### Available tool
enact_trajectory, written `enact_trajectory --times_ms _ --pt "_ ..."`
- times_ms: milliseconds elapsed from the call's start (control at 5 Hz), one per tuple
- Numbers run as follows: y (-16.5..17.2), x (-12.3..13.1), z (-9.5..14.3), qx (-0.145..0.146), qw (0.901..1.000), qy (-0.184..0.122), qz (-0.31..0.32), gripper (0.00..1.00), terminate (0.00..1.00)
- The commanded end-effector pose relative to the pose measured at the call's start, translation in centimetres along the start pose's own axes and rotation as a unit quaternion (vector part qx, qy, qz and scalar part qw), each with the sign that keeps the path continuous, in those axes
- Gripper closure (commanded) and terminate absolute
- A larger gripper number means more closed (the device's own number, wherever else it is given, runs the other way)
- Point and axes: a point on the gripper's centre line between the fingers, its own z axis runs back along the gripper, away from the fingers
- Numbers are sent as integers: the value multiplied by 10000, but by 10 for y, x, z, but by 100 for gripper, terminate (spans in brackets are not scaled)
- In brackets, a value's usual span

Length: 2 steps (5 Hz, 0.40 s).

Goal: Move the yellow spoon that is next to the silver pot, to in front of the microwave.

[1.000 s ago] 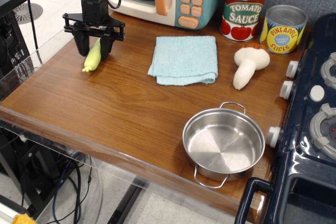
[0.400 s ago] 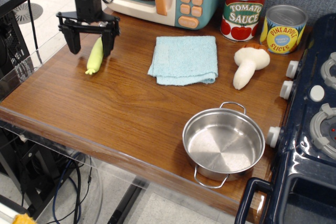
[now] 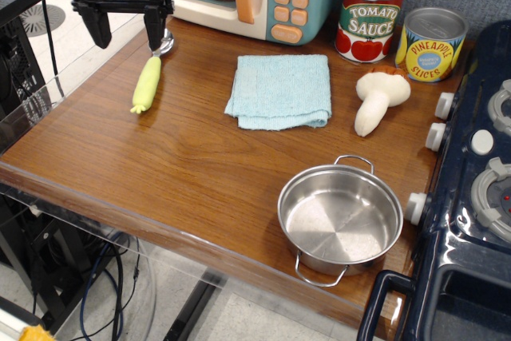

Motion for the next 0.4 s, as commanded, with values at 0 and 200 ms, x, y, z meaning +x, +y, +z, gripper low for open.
enact_trajectory --times_ms 0,200 --pt "1 6 29 43 9992 -393 60 0 0" --pt "1 6 29 43 9992 -393 60 0 100"
